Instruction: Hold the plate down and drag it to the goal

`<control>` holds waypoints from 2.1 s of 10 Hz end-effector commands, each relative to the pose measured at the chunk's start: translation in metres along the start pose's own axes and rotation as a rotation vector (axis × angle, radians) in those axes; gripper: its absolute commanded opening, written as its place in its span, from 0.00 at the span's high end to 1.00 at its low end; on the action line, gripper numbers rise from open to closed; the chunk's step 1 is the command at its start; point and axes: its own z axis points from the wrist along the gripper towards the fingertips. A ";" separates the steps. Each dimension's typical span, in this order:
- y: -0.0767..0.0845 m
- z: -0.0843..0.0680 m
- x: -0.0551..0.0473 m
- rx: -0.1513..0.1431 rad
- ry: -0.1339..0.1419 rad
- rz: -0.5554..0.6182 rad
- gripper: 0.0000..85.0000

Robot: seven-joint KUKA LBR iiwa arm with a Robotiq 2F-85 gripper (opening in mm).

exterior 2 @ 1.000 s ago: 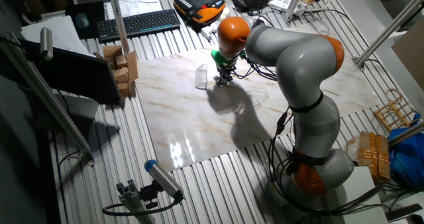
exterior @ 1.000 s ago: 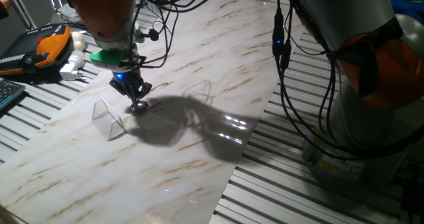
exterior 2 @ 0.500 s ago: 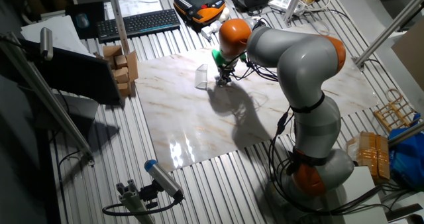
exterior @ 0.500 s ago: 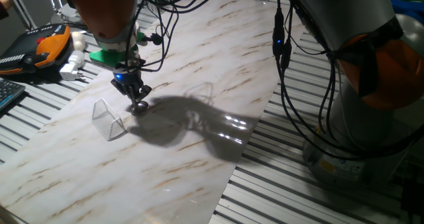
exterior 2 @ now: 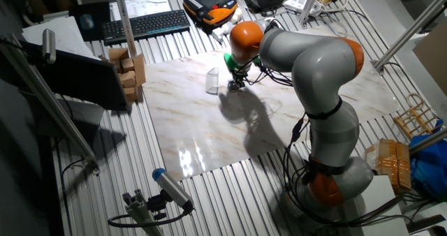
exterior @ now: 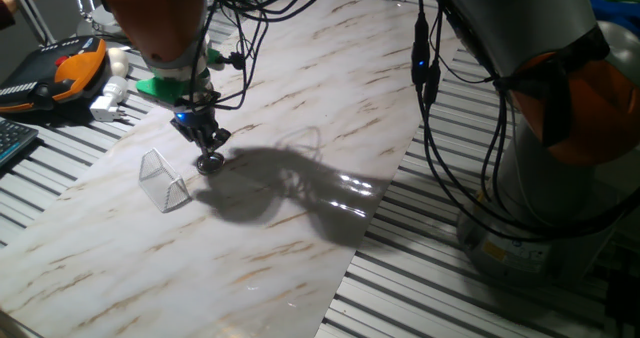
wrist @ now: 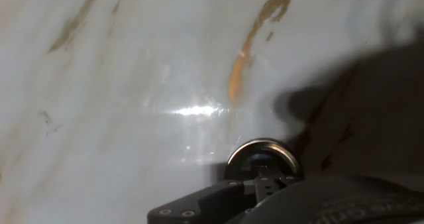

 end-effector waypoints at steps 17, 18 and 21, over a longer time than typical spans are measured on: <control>-0.010 0.018 -0.028 0.035 -0.047 0.107 1.00; -0.010 0.019 -0.027 0.037 -0.045 0.109 1.00; -0.010 0.020 -0.025 0.037 -0.039 0.111 1.00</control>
